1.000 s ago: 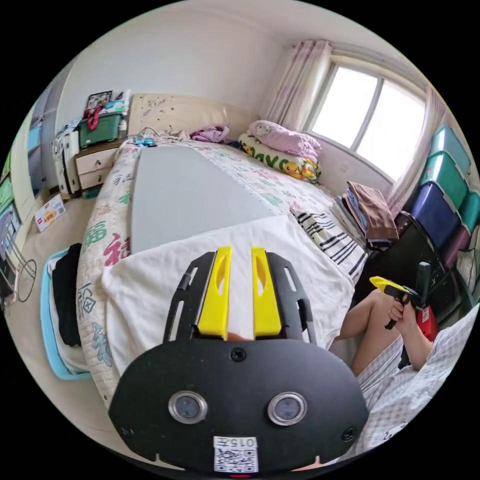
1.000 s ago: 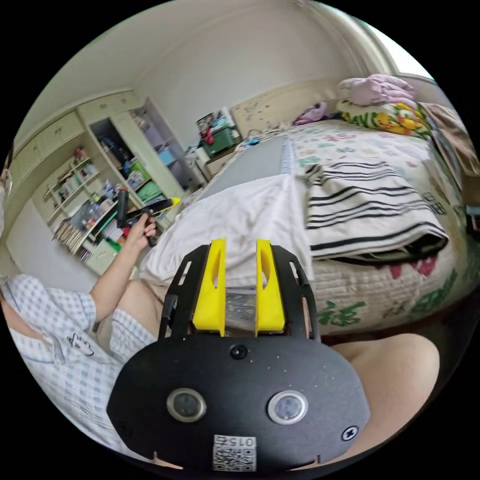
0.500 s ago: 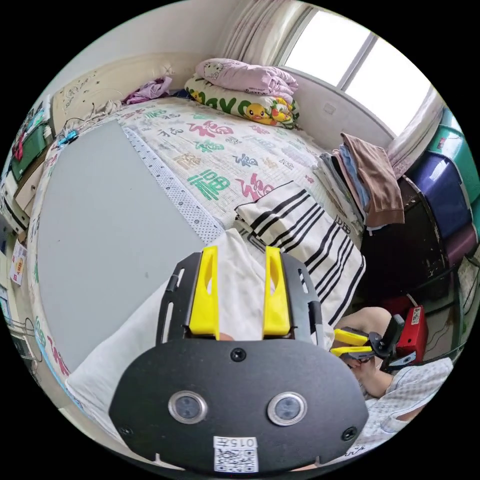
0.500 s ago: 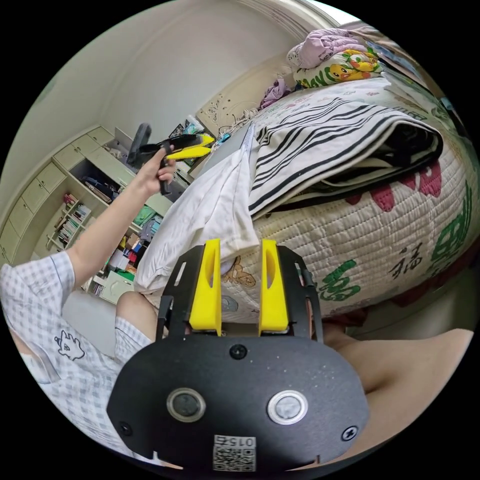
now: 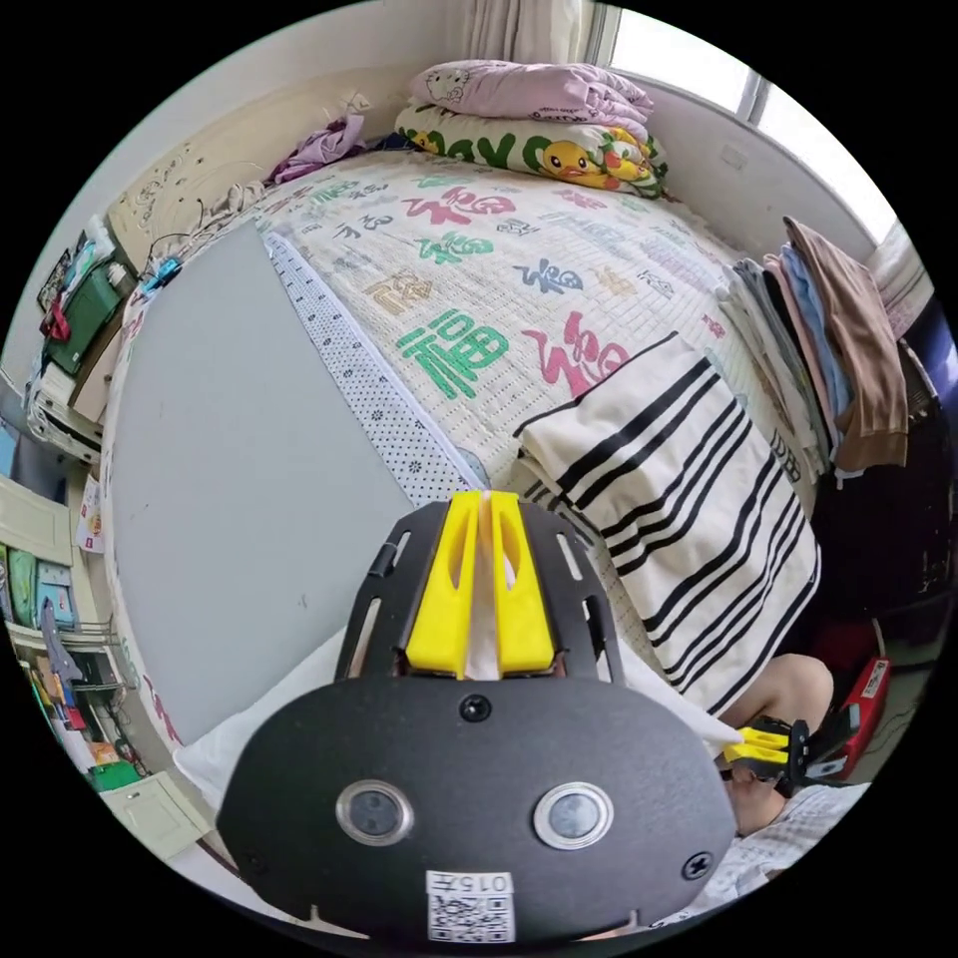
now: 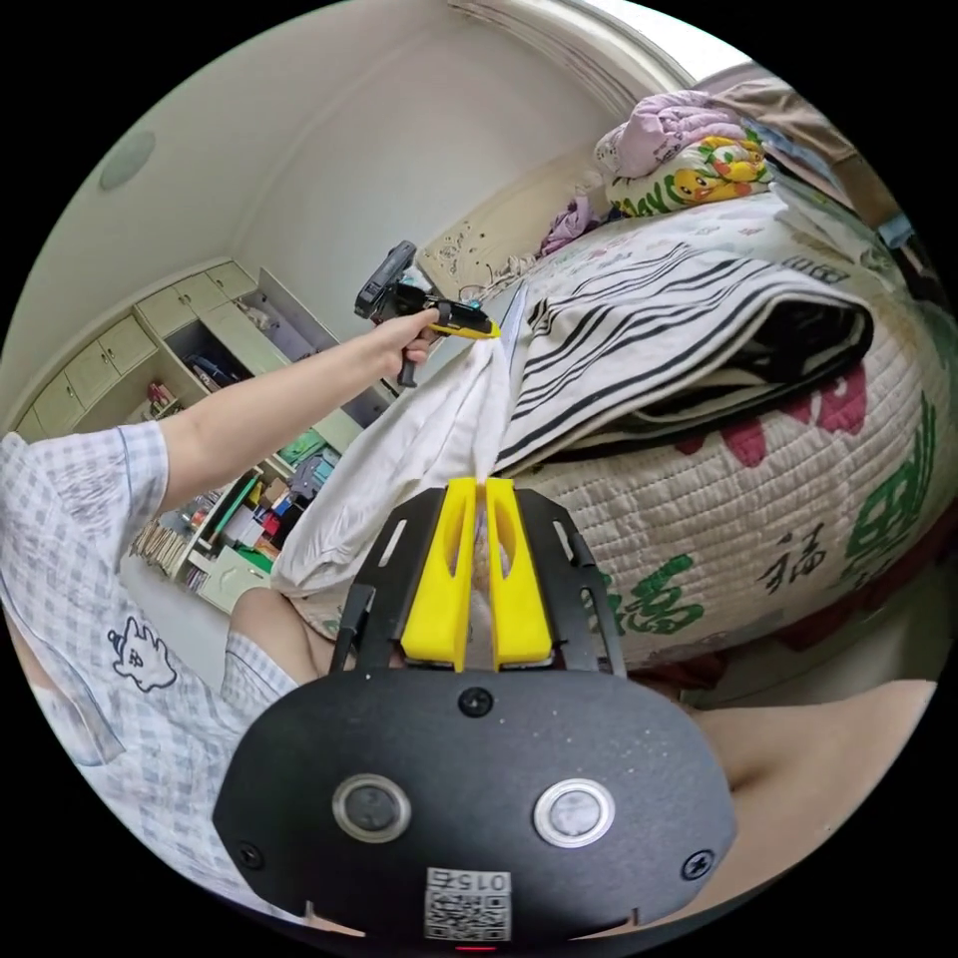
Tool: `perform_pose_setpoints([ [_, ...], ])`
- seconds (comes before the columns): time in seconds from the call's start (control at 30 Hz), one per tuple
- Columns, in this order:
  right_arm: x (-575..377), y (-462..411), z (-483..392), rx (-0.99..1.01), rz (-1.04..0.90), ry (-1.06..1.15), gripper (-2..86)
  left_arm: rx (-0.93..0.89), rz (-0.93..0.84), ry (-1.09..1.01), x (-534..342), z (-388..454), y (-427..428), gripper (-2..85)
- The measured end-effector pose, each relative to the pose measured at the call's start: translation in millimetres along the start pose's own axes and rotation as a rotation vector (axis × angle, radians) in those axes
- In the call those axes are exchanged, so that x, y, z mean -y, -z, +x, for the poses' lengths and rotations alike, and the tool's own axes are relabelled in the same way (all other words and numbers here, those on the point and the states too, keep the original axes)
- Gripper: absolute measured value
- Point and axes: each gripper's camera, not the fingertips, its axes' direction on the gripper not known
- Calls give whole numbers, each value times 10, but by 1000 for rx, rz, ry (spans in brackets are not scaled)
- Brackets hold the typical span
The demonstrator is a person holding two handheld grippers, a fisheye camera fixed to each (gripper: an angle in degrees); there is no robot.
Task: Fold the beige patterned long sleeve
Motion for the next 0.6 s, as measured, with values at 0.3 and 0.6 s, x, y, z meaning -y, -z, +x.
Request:
perform_pose_setpoints([
  [0.3,394,826,-539,-135,224,191,5,-364,314,64,-199,-770,1588,8],
  [0.6,590,251,-2177,329,-73,848,4,-561,540,159,-1889,-2747,2679,2],
])
